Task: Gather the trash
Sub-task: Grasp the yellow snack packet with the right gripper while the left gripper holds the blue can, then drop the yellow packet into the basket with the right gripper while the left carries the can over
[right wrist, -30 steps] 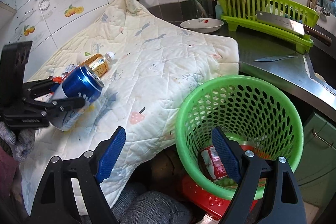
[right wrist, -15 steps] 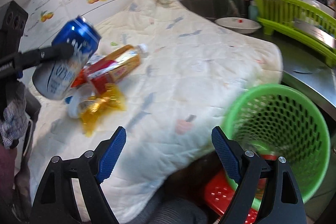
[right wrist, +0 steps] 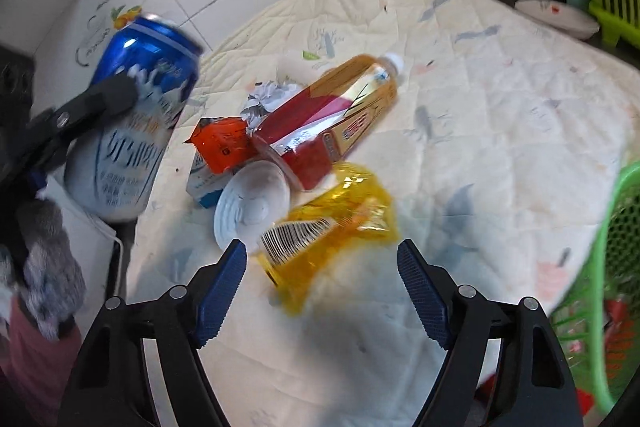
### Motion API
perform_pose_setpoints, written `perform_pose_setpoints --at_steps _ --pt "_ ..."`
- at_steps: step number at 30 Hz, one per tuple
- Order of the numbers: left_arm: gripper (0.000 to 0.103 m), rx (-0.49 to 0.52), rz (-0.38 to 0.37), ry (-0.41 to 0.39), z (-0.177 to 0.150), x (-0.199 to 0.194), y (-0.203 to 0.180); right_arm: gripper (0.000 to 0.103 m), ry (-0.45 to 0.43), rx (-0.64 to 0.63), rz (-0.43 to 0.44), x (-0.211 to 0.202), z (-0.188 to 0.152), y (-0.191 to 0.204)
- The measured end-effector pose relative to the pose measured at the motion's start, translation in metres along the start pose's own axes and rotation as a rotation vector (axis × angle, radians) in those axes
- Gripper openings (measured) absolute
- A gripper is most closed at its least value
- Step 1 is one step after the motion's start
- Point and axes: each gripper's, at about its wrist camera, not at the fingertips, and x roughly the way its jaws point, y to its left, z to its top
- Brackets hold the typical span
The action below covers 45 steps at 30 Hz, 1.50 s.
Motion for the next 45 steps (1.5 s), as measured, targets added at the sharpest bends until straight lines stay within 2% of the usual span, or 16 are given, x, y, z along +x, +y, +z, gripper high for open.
perform_pose_setpoints --at_steps 8,10,12,13,15,18,28,34,39,45 --pt "0.061 -0.032 -0.003 -0.013 -0.005 -0.004 0.018 0.072 0.061 0.214 0.074 0.036 0.01 -0.008" --pt "0.061 -0.035 -0.006 -0.014 -0.006 -0.004 0.02 0.068 0.073 0.246 0.06 0.043 0.011 -0.012" --pt "0.061 -0.037 -0.006 -0.014 -0.007 -0.005 0.019 0.053 0.08 0.287 0.068 0.049 0.01 -0.018" --pt "0.061 -0.036 -0.009 -0.014 -0.008 -0.005 0.02 0.053 0.082 0.299 0.077 0.05 0.01 -0.02" --pt "0.061 -0.034 -0.008 -0.015 -0.009 -0.006 0.019 0.04 0.08 0.306 0.098 0.05 0.008 -0.022" --pt "0.061 -0.034 -0.014 -0.014 -0.01 -0.005 0.016 0.033 0.071 0.279 0.095 0.044 0.005 -0.021" --pt "0.061 -0.005 -0.062 0.001 -0.009 0.009 -0.013 0.029 -0.013 0.232 0.069 -0.006 -0.005 -0.031" --pt "0.061 0.024 -0.105 0.016 -0.007 0.024 -0.041 0.028 -0.091 0.231 -0.012 -0.05 -0.011 -0.057" --pt "0.061 0.046 -0.151 0.041 -0.007 0.042 -0.069 0.028 -0.133 0.24 -0.174 -0.094 -0.017 -0.106" --pt "0.061 0.076 -0.195 0.077 -0.006 0.066 -0.102 0.031 -0.096 0.274 -0.384 -0.123 -0.032 -0.183"
